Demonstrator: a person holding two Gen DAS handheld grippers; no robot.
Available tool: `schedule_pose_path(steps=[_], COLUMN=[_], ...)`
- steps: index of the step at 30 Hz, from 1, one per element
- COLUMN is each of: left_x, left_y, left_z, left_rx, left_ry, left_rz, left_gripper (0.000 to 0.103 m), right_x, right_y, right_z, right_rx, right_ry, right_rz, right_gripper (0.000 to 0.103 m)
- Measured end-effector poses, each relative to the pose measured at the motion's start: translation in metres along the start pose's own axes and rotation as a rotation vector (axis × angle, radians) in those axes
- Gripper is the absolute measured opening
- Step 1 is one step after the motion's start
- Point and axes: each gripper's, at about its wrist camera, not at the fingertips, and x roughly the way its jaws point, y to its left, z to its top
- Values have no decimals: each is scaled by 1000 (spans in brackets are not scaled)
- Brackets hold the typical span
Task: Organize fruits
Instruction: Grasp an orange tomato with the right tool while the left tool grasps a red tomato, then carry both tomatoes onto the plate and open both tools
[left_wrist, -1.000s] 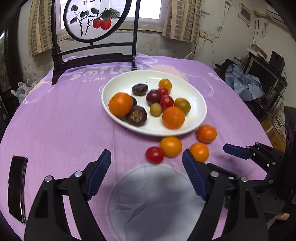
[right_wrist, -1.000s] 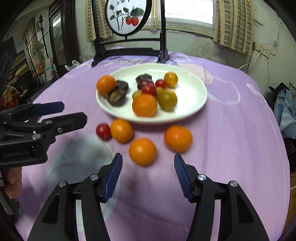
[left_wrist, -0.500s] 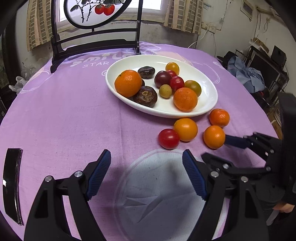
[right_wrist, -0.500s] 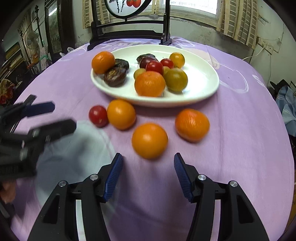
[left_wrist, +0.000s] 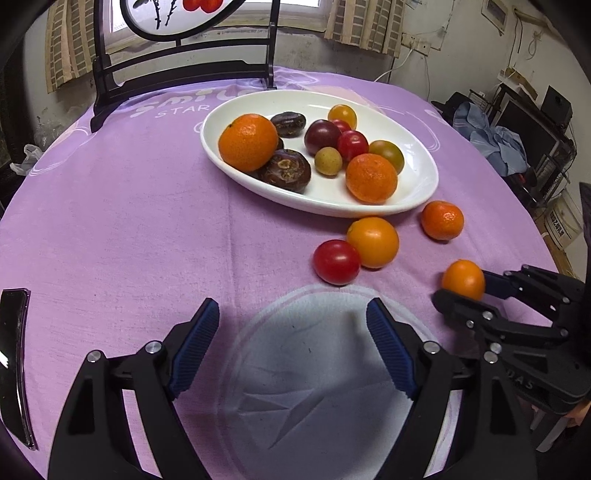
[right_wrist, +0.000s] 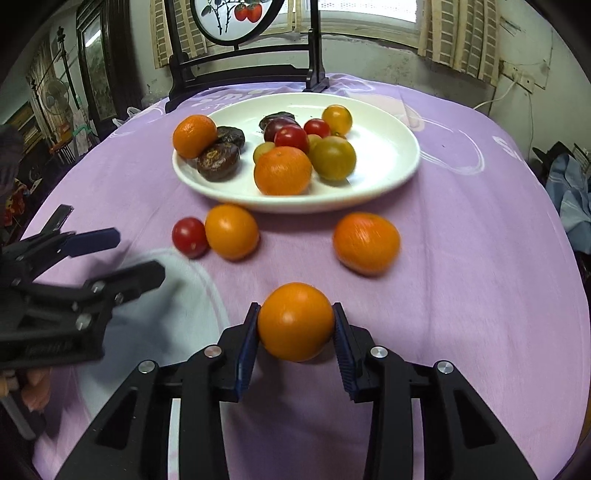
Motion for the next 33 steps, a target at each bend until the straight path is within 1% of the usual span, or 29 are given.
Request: schedule_pose_path(steps=[5,7,12,13,14,15,16,17,19,20,21,22,23,25,27,30,33], left_x=[7,12,19,22,25,27,28,29,30,30,28,27,25,21,14,0,-14], left_y=[-6,-7,-15,-19,-25,-30,-34,-38,-41,-42,-44,-44,-43,-37,-33,-28,-24], left_z=[-3,-2,4,6,8,10,12,16,19,19,19,18,17,15,10,3,-2], left_rx=[19,12,12,30,64,90,116,132,144,153,166,169,167,140,117,101,92], left_ry=[7,27,30,30,24,17,6,5,15,17,16,12,9,26,32,19,5], left_rz=[8,15,27,31,48,64,68,56,43,32,27,37,39,7,-10,-35,-44], left_gripper=[80,80,79,77,70,68,61,51,45,38,36,28,28,28,28,28,28], right_x=[-7,-7,-8,-8,-8,-8,-8,-9,-9,-9,-9,-9,-9,-10,-11,-12,-16], right_y=[-3,-5,-7,-8,-9,-10,-11,-11,-11,-11,-11,-10,-10,-10,-9,-9,-8], right_z=[-10,-11,-12,-13,-13,-13,-13,-13,-14,-14,-14,-14,-14,-14,-15,-15,-14], right_rx=[4,12,15,17,20,22,23,24,22,20,18,16,14,13,11,15,12], right_ry=[-7,-8,-10,-10,-10,-10,-10,-10,-10,-10,-11,-11,-12,-15,-17,-21,-33], right_rz=[15,27,45,52,58,62,66,68,70,70,70,69,68,69,67,66,64], right_gripper=[39,39,39,39,39,39,39,39,39,39,39,39,39,39,39,39,39])
